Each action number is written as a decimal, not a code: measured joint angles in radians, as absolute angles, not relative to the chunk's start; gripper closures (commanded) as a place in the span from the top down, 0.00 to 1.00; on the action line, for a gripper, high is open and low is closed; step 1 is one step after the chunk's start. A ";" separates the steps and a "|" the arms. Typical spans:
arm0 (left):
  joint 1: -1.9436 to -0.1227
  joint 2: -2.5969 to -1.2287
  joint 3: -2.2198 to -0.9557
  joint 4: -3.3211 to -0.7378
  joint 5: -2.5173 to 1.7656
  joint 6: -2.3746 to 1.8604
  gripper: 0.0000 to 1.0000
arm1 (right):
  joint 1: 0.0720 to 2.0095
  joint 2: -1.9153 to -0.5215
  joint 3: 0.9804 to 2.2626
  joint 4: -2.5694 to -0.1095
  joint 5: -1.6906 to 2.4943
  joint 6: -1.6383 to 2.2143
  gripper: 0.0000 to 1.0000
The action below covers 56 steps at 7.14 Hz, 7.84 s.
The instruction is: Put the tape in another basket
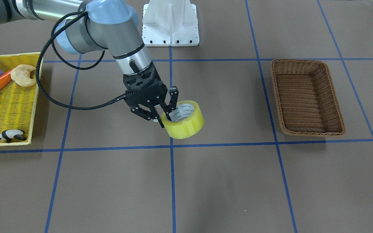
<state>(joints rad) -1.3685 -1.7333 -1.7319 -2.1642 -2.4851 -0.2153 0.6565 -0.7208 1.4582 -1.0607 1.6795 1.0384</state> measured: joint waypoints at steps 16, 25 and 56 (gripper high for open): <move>-0.943 -1.986 -1.641 -2.693 -2.265 -0.986 0.98 | 0.538 -0.658 1.426 -0.891 1.580 1.083 0.00; -0.945 -1.984 -1.651 -2.704 -2.338 -1.031 0.98 | 0.493 -0.748 1.538 -0.894 1.546 1.083 0.00; -0.997 -1.375 -1.675 -3.309 -2.012 -1.880 0.00 | 1.338 -1.163 1.643 -1.480 2.255 0.371 1.00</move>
